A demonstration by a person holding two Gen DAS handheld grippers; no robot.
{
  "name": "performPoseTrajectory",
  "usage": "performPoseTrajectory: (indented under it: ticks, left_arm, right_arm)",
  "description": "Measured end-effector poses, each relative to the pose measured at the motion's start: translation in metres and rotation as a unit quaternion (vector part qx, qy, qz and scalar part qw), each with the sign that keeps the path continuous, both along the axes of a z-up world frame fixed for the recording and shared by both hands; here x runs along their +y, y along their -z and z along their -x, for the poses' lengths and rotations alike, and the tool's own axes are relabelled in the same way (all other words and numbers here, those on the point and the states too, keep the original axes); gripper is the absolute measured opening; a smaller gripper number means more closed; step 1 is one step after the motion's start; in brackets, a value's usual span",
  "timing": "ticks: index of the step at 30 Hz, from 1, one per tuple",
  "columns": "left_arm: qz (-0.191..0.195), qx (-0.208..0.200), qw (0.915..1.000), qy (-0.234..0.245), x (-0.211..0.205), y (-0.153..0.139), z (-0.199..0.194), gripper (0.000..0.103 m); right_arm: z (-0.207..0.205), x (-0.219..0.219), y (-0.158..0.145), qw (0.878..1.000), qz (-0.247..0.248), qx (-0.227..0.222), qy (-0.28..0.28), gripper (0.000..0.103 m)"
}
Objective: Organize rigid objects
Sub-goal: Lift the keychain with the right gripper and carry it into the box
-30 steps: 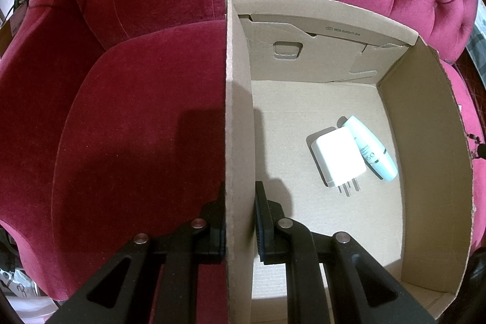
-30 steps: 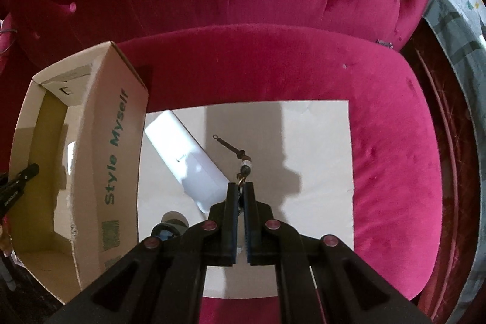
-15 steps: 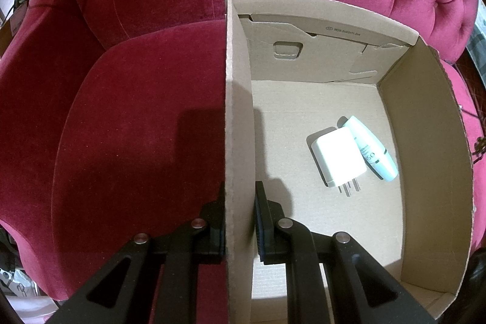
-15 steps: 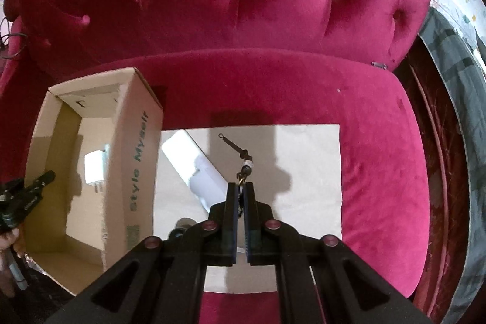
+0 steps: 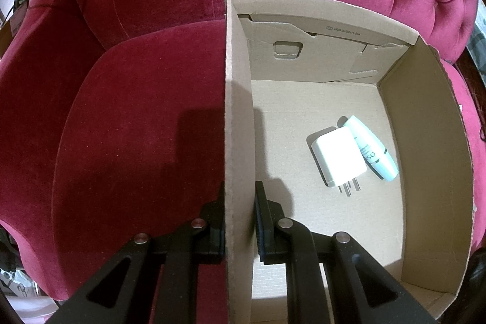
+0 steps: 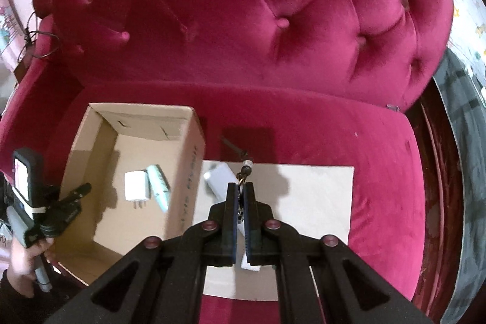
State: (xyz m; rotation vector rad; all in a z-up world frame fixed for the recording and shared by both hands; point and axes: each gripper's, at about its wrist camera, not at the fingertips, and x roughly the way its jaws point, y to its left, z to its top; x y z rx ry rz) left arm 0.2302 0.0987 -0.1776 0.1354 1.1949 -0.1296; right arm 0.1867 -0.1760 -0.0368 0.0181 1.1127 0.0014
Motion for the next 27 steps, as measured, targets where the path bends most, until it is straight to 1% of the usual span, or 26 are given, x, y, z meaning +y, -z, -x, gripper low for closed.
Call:
performPoseTrajectory:
  ticks: [7, 13, 21, 27]
  left_arm:
    - [-0.002, 0.0, 1.0, 0.0, -0.001, 0.0, 0.0, 0.015]
    - [-0.003, 0.0, 1.0, 0.001, -0.002, 0.0, 0.0, 0.015]
    - [-0.001, 0.0, 1.0, 0.0, -0.001, 0.0, 0.0, 0.015]
    - [0.0, 0.001, 1.0, 0.001, -0.001, 0.0, -0.001, 0.015]
  right_arm:
    - [-0.009, 0.026, -0.017, 1.0, -0.007, -0.016, -0.025, 0.001]
    - [-0.016, 0.051, -0.024, 0.998, -0.016, -0.022, -0.048, 0.001]
    - [-0.027, 0.082, -0.018, 0.996, -0.028, -0.019, -0.077, 0.001]
    - [-0.037, 0.103, -0.003, 0.995, -0.032, -0.009, -0.093, 0.001]
